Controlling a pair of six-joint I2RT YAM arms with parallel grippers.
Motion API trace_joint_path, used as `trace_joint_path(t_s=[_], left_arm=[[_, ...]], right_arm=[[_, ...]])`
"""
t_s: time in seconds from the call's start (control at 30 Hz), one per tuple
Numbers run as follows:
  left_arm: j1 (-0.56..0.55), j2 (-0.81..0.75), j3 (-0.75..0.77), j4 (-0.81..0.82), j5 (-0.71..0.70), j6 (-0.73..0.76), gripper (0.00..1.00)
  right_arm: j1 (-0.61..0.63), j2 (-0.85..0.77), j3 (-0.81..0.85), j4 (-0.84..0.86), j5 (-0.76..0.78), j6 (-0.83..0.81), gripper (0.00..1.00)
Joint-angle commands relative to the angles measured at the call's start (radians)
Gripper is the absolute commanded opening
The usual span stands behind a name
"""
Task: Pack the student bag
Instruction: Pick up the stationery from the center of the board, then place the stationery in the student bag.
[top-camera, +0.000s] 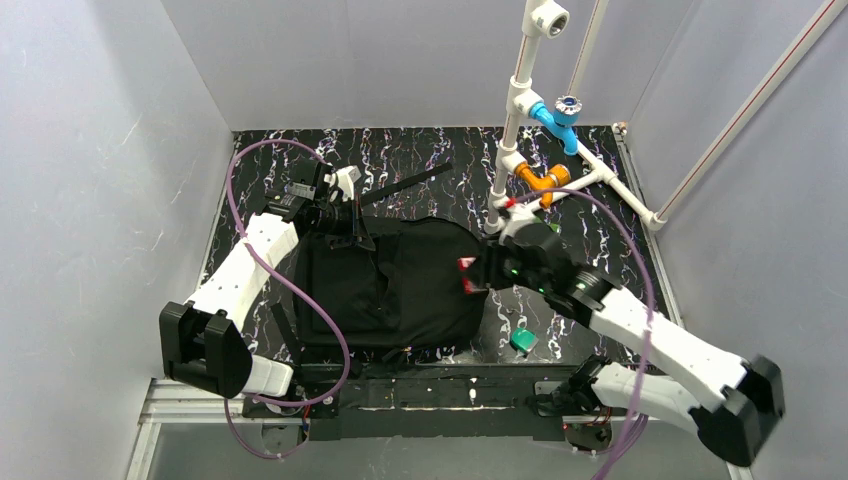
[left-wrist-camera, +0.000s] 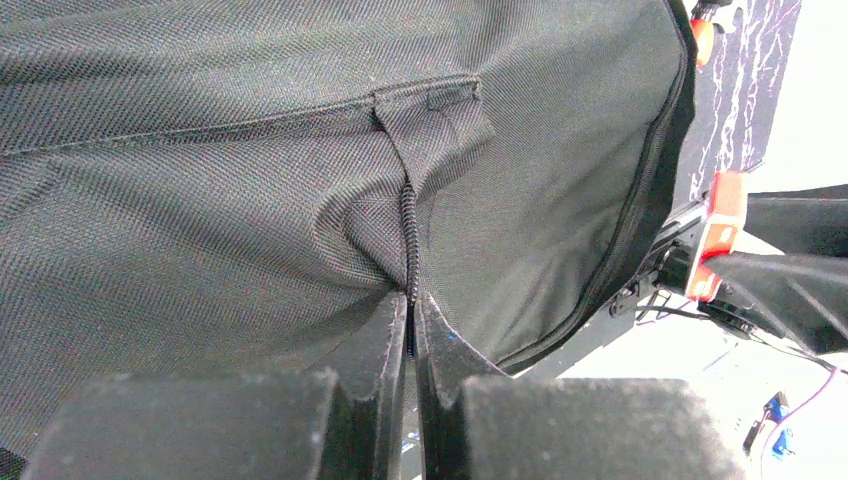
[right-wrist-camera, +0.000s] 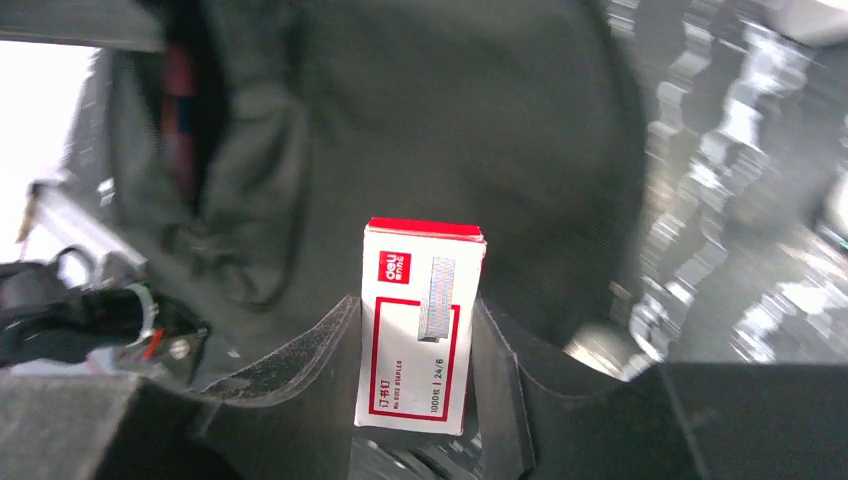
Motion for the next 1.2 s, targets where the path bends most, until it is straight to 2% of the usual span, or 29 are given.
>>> trace_joint_path(t_s=[0.0, 0.1, 0.3, 0.4, 0.6, 0.67, 0.73, 0.8, 0.87, 0.93, 1.07, 1.17], left_arm=[[-0.003, -0.014, 0.036, -0.058, 0.022, 0.029, 0.0], [-0.004, -0.024, 0.037, -0.065, 0.018, 0.023, 0.0], [-0.003, -0.027, 0.055, -0.074, 0.033, 0.016, 0.0], [-0.003, -0.028, 0.056, -0.076, 0.04, 0.014, 0.0], [-0.004, -0.042, 0.049, -0.078, 0.057, 0.002, 0.0], [-0.004, -0.051, 0.045, -0.078, 0.063, -0.002, 0.0], [-0.004, -0.061, 0.04, -0.076, 0.058, -0.006, 0.0], [-0.004, -0.065, 0.038, -0.072, 0.043, -0.005, 0.0], [-0.004, -0.065, 0.039, -0.072, 0.034, -0.003, 0.0], [-0.004, -0.063, 0.035, -0.067, 0.038, -0.003, 0.0], [-0.004, -0.052, 0.022, -0.055, 0.037, 0.002, 0.0], [-0.003, -0.047, 0.018, -0.053, 0.033, 0.011, 0.0]], right_arm=[[0.077, 0.236, 0.1, 0.395, -0.245, -0.03, 0.43], [0.122, 0.382, 0.124, 0.627, -0.258, 0.013, 0.45], [0.196, 0.649, 0.186, 0.905, -0.304, 0.027, 0.5], [0.231, 0.742, 0.225, 0.976, -0.335, 0.009, 0.5], [0.24, 0.784, 0.253, 1.033, -0.219, 0.024, 0.51], [0.24, 0.784, 0.259, 1.046, -0.142, 0.06, 0.6], [0.24, 0.837, 0.286, 1.063, -0.133, 0.1, 0.69], [0.23, 0.881, 0.317, 1.008, -0.181, 0.115, 0.75], [0.228, 0.842, 0.29, 0.931, -0.15, 0.099, 0.87], [0.224, 0.781, 0.278, 0.832, -0.12, 0.058, 0.95], [0.216, 0.667, 0.304, 0.564, -0.104, -0.023, 0.96], [0.214, 0.579, 0.33, 0.314, -0.021, -0.068, 0.95]])
